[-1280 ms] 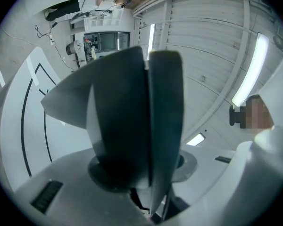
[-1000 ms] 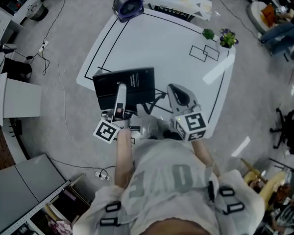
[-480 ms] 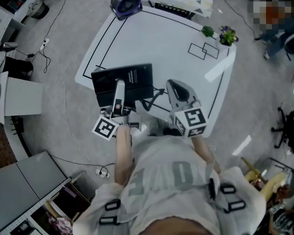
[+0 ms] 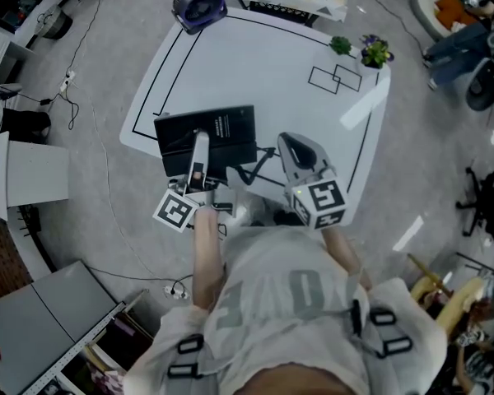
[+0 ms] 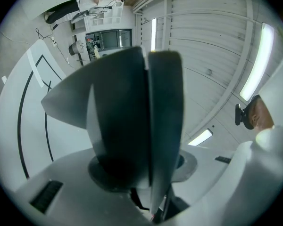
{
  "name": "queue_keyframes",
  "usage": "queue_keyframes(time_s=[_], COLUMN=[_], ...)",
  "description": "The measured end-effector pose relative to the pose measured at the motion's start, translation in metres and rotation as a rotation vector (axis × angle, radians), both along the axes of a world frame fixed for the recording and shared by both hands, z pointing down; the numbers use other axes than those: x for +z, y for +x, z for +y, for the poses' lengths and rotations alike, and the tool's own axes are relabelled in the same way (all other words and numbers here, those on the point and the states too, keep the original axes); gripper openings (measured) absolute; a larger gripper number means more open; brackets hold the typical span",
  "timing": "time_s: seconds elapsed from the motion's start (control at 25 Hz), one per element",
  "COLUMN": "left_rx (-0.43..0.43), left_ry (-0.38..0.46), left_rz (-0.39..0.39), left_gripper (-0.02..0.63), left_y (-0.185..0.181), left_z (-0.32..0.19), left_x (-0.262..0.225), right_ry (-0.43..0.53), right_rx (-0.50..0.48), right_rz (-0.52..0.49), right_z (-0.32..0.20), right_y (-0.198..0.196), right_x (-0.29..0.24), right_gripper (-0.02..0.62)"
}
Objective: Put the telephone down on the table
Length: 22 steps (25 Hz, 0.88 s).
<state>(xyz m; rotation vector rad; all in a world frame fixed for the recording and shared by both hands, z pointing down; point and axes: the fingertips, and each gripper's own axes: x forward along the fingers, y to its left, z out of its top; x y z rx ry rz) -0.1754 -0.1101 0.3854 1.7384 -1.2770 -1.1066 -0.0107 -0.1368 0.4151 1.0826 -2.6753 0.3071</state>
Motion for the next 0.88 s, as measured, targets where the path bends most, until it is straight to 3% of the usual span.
queue_keyframes(time_s=[0.48,0.64,0.88], left_rx=[0.095,0.122,0.151], left_ry=[-0.135,-0.157,-0.219], left_rz=[0.077,0.139,0.149], left_gripper=[0.167,0.167,0.167], left_y=[0.024,0.032,0.037], left_z=[-0.02,-0.026,-0.035], left_x=[0.048,0.059,0.083], right_ry=[-0.022,-0.029,-0.061], right_rx=[0.11,0.127,0.147], right_rz=[0.033,0.038,0.046], right_z=[0.003,0.006,0.01], right_y=[0.036,0.041,0.043], right_x=[0.01,0.011,0.02], right_gripper=[0.008,0.008,0.008])
